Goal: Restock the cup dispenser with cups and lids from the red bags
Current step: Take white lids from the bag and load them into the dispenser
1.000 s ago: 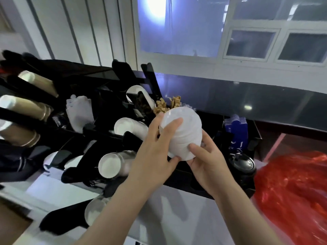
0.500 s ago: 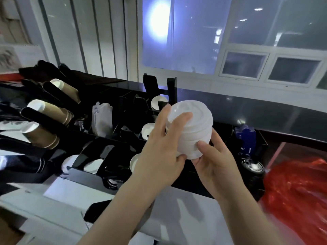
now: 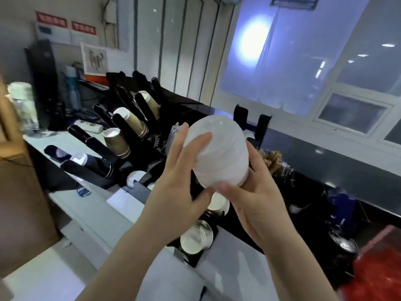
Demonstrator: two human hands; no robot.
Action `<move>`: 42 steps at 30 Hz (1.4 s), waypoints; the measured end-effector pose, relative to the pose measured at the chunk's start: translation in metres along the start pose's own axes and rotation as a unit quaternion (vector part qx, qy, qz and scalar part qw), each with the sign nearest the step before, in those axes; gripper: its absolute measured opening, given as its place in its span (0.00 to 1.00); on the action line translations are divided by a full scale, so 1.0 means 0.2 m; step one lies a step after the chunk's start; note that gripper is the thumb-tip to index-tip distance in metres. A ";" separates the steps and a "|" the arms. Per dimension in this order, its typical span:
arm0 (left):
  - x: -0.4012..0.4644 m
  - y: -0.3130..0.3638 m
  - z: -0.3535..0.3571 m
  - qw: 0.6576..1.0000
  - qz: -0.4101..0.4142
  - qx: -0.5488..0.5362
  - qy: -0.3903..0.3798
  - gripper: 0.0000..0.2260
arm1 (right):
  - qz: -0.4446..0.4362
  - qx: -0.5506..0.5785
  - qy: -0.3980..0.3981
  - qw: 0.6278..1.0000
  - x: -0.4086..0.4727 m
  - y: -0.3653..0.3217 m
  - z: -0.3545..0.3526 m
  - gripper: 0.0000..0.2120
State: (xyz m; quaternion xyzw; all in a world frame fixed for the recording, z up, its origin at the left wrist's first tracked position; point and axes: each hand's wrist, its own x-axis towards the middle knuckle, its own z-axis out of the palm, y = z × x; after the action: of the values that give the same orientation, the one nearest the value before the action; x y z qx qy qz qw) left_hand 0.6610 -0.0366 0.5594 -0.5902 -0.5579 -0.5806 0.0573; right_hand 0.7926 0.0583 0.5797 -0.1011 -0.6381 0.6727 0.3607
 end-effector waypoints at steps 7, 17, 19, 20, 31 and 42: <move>-0.18 -0.15 -0.31 0.997 -0.067 -0.027 0.020 0.31 | 0.000 -0.095 -0.004 0.995 0.02 0.21 0.33 0.40; -0.09 -0.85 -0.75 0.986 -0.120 -0.072 -0.093 0.32 | 0.028 -0.122 0.127 0.984 0.38 0.70 0.79 0.40; -0.04 -1.01 -0.81 0.984 -0.115 -0.058 -0.121 0.32 | 0.053 -0.107 0.164 0.979 0.48 0.83 0.86 0.39; -0.01 -1.08 -0.83 0.982 -0.118 -0.056 -0.133 0.32 | 0.065 -0.111 0.182 0.975 0.53 0.89 0.88 0.38; 0.24 -1.59 -0.70 0.976 -0.125 0.011 -0.179 0.35 | 0.130 -0.066 0.277 0.950 0.98 1.29 0.77 0.34; 0.25 -1.78 -0.55 0.951 -0.130 0.126 -0.250 0.31 | 0.171 -0.124 0.264 0.941 1.17 1.51 0.64 0.36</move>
State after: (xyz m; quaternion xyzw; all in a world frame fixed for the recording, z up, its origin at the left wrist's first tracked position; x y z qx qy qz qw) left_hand 0.3197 0.0460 0.4252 -0.6268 -0.6950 -0.3415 -0.0863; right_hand 0.4408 0.1239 0.3957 -0.4264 -0.5712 0.5892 0.3805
